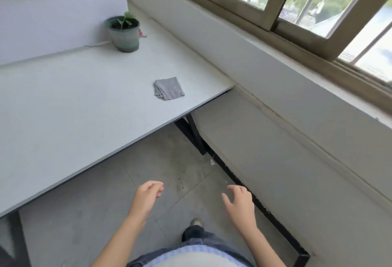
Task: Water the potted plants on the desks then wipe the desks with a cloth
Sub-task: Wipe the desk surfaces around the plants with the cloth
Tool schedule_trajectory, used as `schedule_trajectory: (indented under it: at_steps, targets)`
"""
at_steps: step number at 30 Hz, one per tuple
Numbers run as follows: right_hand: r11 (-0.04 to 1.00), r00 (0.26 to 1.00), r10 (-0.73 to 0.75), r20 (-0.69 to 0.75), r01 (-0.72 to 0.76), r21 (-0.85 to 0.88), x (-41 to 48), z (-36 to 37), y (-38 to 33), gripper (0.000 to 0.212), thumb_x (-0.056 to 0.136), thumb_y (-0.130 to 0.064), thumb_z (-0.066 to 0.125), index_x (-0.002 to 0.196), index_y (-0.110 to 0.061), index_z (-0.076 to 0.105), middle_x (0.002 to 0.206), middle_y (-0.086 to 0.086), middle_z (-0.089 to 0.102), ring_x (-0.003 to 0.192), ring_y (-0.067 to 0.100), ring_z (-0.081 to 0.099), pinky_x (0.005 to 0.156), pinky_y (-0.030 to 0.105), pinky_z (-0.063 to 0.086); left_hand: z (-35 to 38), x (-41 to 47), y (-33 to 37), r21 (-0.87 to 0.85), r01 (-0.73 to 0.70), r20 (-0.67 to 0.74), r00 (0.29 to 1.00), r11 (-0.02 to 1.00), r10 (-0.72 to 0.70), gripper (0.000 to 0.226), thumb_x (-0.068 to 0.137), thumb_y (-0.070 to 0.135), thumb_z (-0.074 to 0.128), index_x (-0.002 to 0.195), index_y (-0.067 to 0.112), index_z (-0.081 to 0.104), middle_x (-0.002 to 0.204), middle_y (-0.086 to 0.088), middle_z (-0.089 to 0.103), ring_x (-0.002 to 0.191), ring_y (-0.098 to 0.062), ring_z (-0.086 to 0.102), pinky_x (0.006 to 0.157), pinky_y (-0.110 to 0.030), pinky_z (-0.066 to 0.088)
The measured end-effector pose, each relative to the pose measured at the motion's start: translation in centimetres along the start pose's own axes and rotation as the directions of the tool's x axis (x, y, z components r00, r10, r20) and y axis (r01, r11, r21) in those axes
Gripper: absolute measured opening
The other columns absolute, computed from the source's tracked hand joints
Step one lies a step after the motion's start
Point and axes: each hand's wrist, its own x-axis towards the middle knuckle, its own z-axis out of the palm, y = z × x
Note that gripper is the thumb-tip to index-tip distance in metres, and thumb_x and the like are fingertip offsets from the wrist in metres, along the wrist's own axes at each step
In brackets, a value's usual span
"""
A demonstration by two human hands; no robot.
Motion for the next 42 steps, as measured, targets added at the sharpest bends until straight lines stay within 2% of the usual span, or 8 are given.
schedule_trajectory:
  at_steps: [7,13,18,26,32,35,37,42]
  targets:
    - [1.000,1.000,-0.011,-0.012,0.011,0.023,9.9,-3.8,-0.1,0.038,0.092,-0.029,0.047,0.126,-0.013,0.050,0.134,0.003,0.049,0.126,0.020,0.038,0.103,0.034,0.031,6.1,4.5,5.8,0.080,-0.084,0.030,0.996,0.993,0.082,0.016,0.092,0.018,0.049,0.084,0.018,0.063,0.092,0.000,0.064,0.091,-0.016,0.057,0.082,-0.029,0.039]
    - [0.989,0.970,-0.115,0.215,0.131,-0.064,15.2,-0.9,-2.5,0.037,0.092,-0.030,0.046,0.125,-0.015,0.049,0.136,0.002,0.046,0.125,0.020,0.039,0.100,0.033,0.034,2.6,8.4,6.2,-0.161,0.034,-0.285,0.955,0.986,-0.079,0.018,0.091,0.008,0.046,0.081,0.012,0.061,0.089,-0.011,0.063,0.087,-0.026,0.056,0.069,-0.028,0.039]
    - [0.948,0.923,-0.288,0.255,0.313,-0.063,21.3,0.4,-8.5,0.036,0.093,-0.029,0.047,0.126,-0.015,0.049,0.135,0.002,0.047,0.125,0.019,0.039,0.101,0.030,0.033,-0.3,13.6,9.2,-0.248,0.001,-0.366,0.926,0.969,-0.094,0.017,0.091,0.014,0.049,0.080,0.016,0.062,0.089,-0.005,0.065,0.085,-0.022,0.059,0.072,-0.029,0.041]
    - [0.960,0.952,-0.279,0.130,0.273,0.062,28.1,0.7,-15.6,0.032,0.091,-0.019,0.052,0.120,-0.008,0.056,0.126,0.006,0.055,0.120,0.019,0.044,0.099,0.028,0.036,-1.9,21.0,16.6,-0.173,-0.049,-0.261,0.965,0.984,0.002,0.016,0.092,0.016,0.048,0.083,0.016,0.062,0.087,0.000,0.065,0.082,-0.017,0.060,0.071,-0.024,0.041]
    - [0.940,0.935,-0.339,0.099,0.340,0.012,31.3,1.3,-17.4,0.028,0.087,-0.015,0.054,0.110,-0.001,0.062,0.116,0.012,0.062,0.113,0.026,0.049,0.091,0.027,0.036,-3.8,23.0,15.2,-0.245,0.019,-0.411,0.904,0.969,-0.122,0.018,0.091,0.014,0.049,0.080,0.015,0.063,0.089,-0.006,0.066,0.084,-0.023,0.061,0.073,-0.026,0.042]
    - [0.874,0.869,-0.476,0.134,0.484,-0.036,33.4,1.7,-19.6,0.049,0.081,-0.036,0.041,0.106,0.001,0.064,0.112,0.018,0.064,0.107,0.035,0.056,0.088,0.037,0.044,-4.1,24.2,15.6,-0.175,-0.012,-0.491,0.868,0.985,-0.076,0.017,0.093,0.014,0.047,0.097,0.013,0.063,0.103,-0.003,0.064,0.096,-0.019,0.057,0.080,-0.027,0.041]
    - [0.795,0.794,-0.576,0.193,0.600,-0.094,35.0,2.3,-21.4,0.037,0.077,-0.027,0.052,0.105,-0.005,0.063,0.110,0.020,0.065,0.099,0.038,0.062,0.078,0.042,0.051,-4.1,25.5,15.8,-0.021,-0.013,-0.562,0.827,1.000,-0.001,0.025,0.093,0.010,0.047,0.112,0.009,0.062,0.116,-0.002,0.059,0.110,-0.018,0.051,0.091,-0.027,0.037]
    - [0.548,0.598,-0.689,0.410,0.800,-0.245,37.8,3.9,-25.4,0.055,0.060,-0.034,0.063,0.112,-0.020,0.050,0.109,0.021,0.067,0.090,0.034,0.070,0.063,0.035,0.057,-3.8,29.5,16.3,0.307,0.107,-0.644,0.755,0.946,0.124,0.037,0.091,0.011,0.048,0.127,0.005,0.054,0.144,-0.009,0.044,0.137,-0.027,0.032,0.109,-0.038,0.028]
